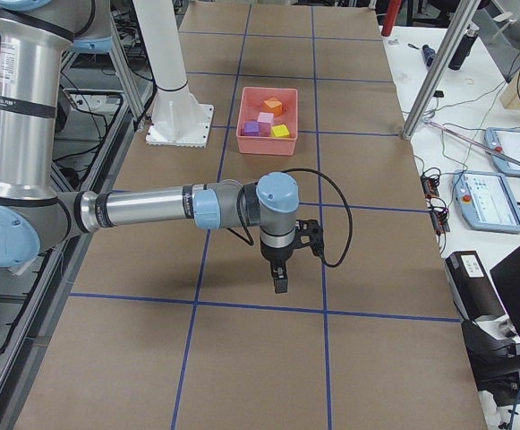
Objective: Place blocks into pink bin with both arms
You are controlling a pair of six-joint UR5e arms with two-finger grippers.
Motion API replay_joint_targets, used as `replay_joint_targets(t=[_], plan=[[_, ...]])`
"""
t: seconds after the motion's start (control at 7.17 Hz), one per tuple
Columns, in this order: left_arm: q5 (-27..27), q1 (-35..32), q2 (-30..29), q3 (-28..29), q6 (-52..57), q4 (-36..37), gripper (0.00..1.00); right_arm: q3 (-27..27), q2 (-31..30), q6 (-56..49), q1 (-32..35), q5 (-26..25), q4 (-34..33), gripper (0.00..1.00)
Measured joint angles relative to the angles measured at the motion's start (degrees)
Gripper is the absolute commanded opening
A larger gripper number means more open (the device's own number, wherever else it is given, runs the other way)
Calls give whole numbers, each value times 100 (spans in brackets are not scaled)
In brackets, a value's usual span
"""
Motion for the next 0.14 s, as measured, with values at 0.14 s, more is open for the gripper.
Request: replay_joint_targets(t=[0.14], plan=[[0,0,4,3,-2,0,100,0,-2,2,0,1,3,100]])
